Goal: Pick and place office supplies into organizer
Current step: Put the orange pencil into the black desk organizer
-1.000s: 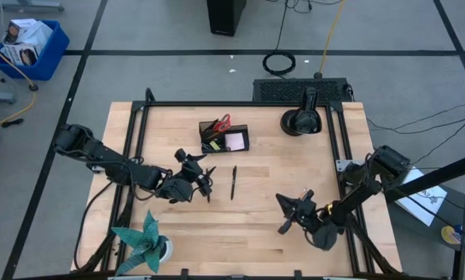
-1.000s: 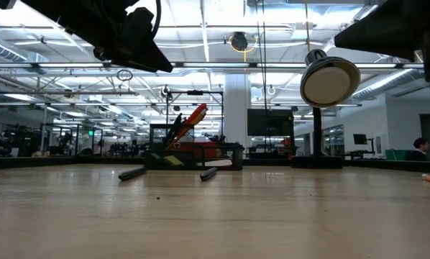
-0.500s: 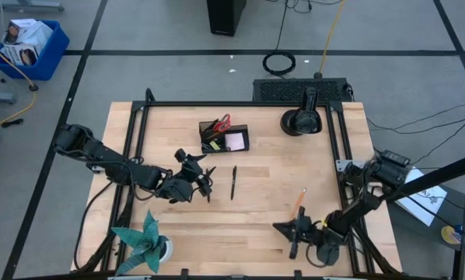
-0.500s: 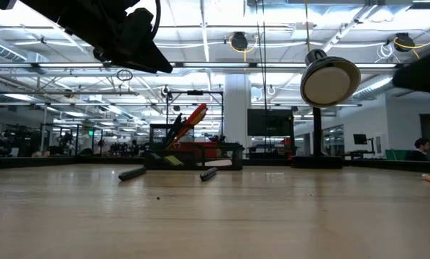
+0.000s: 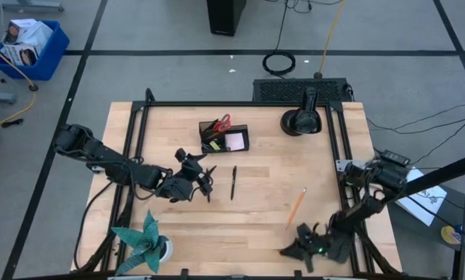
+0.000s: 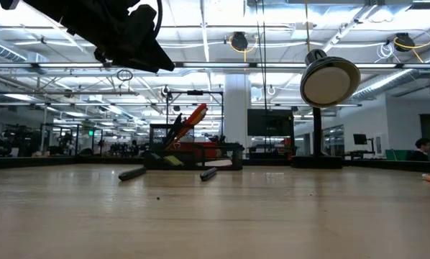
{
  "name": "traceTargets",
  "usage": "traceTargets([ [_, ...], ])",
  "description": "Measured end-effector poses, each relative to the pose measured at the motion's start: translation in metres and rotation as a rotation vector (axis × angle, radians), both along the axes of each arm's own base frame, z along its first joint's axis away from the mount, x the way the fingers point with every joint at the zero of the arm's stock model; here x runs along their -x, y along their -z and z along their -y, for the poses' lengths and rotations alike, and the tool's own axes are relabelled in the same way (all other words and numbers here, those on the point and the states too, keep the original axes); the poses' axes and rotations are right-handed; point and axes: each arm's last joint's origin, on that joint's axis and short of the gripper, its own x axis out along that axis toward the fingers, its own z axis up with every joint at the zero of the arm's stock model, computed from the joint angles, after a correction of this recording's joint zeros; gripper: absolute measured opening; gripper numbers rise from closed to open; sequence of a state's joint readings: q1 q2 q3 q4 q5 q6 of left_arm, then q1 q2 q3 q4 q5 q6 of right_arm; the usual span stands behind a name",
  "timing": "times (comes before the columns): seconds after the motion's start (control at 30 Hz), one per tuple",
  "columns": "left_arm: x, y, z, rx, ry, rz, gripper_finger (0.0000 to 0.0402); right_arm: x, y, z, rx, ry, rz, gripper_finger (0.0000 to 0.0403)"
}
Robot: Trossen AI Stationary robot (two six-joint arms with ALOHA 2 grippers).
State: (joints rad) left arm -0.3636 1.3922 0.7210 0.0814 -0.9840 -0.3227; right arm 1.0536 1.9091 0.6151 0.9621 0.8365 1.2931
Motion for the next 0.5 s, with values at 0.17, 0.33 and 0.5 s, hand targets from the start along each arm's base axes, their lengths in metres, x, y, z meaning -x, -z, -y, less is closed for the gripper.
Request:
traceTargets([
  [0.17,-0.001,0.000,-0.002,0.006,-0.001,-0.002,0.0257,-0.007,-0.043,-0.010,-0.089,-0.066,0.209,0.0000],
  [0.33,-0.002,0.000,-0.002,0.027,0.026,-0.001,0.0257,-0.003,-0.049,-0.014,-0.194,-0.053,0.172,0.0000],
  [0.5,-0.002,0.001,-0.001,0.038,0.045,-0.009,0.0257,-0.002,-0.042,-0.017,-0.467,-0.024,0.039,0.0000],
])
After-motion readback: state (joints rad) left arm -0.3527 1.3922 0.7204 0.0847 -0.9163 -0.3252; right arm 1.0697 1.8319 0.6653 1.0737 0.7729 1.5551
